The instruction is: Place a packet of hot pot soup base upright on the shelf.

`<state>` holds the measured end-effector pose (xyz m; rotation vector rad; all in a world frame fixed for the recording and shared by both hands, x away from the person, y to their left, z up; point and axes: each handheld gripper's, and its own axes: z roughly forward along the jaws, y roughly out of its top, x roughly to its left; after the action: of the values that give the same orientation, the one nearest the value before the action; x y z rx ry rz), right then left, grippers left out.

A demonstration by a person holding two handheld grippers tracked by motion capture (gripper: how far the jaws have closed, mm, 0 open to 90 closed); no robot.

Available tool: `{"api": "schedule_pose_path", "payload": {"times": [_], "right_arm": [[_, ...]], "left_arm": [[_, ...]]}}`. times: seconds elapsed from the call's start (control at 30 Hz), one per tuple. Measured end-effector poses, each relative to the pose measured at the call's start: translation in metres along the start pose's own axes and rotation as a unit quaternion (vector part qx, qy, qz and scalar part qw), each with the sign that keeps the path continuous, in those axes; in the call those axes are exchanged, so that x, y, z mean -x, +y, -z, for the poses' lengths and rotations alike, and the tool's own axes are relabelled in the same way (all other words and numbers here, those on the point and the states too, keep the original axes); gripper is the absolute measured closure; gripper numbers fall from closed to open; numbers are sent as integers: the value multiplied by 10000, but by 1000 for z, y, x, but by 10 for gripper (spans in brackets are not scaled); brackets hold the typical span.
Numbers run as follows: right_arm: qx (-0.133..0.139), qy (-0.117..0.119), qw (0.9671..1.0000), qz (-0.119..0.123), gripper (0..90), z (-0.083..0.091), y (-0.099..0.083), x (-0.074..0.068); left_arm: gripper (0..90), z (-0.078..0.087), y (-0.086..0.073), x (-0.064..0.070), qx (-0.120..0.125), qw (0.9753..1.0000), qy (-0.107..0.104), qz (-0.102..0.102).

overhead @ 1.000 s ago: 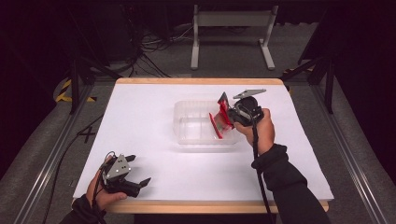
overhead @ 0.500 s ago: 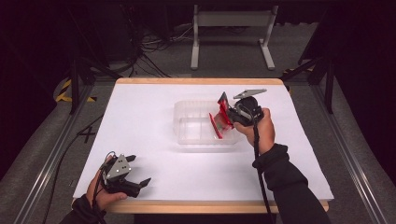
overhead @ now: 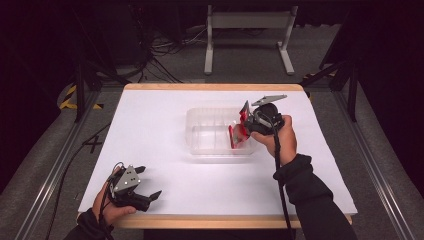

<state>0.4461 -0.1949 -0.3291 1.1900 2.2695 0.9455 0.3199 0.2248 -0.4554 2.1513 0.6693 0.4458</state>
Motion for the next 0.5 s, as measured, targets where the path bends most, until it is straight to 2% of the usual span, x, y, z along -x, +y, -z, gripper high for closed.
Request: {"api": "schedule_pose_path", "payload": {"times": [0.23,0.5], "right_arm": [[58,-26,10000,5,615,3,0,1],[68,-87,9998,173,575,7,0,0]], "left_arm": [[36,0,0,0,-7,10000,-7,3],[36,0,0,0,-8,10000,-8,0]]}}
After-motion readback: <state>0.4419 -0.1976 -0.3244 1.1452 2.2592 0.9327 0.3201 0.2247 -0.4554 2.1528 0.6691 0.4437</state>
